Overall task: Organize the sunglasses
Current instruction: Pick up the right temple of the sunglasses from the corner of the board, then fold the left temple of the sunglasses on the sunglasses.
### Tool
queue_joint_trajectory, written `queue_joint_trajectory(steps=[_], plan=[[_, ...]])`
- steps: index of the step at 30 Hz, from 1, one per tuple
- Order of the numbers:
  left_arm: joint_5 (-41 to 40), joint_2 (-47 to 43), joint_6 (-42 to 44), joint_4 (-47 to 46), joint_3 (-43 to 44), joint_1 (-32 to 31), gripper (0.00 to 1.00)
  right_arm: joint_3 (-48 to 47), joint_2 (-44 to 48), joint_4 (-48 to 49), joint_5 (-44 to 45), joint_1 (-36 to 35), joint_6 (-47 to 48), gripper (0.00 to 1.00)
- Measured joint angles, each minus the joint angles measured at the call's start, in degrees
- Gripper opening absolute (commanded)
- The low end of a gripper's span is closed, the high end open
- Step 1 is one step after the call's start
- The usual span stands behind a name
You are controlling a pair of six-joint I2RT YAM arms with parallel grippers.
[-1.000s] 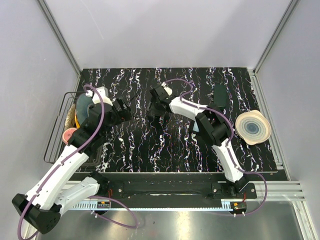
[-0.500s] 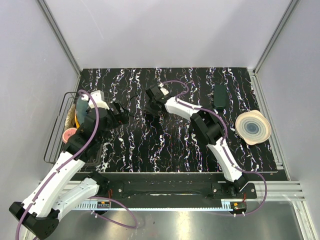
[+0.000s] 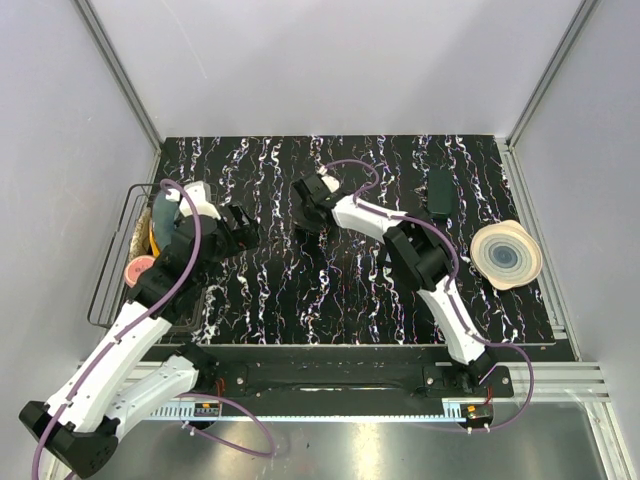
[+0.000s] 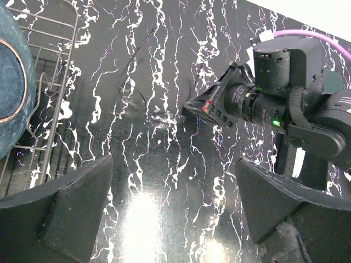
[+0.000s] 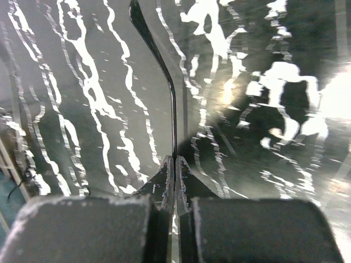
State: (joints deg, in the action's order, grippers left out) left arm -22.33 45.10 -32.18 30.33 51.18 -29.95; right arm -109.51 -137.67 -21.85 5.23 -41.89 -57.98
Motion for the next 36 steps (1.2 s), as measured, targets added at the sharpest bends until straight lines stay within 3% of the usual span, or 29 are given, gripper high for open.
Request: queue_joint_trajectory(steps=[8, 18, 27, 29, 36], plan=[[3.5, 0.7, 1.0, 0.3, 1.1, 0.0, 0.98, 12.5, 12.9, 1.4, 6.3, 0.3, 18.8, 0.0], [12.9, -2.0, 5.1, -1.1, 5.3, 0.0, 0.97, 32.8, 44.3, 15.4, 10.7, 0.5, 43.6, 0.0], [26.0, -7.4, 9.2, -6.8, 7.6, 0.0, 0.96, 43.7, 66.7, 20.8, 8.0, 0.6, 56.9, 0.0], [29.6, -8.4, 10.0, -8.7, 7.6, 0.0, 0.95, 45.1, 71.1, 20.8, 6.2, 0.6, 58.8, 0.0], [41.5, -9.8, 10.6, -16.5, 7.2, 0.0, 0.69, 45.6, 83.9, 19.5, -4.8, 0.6, 63.3, 0.0]])
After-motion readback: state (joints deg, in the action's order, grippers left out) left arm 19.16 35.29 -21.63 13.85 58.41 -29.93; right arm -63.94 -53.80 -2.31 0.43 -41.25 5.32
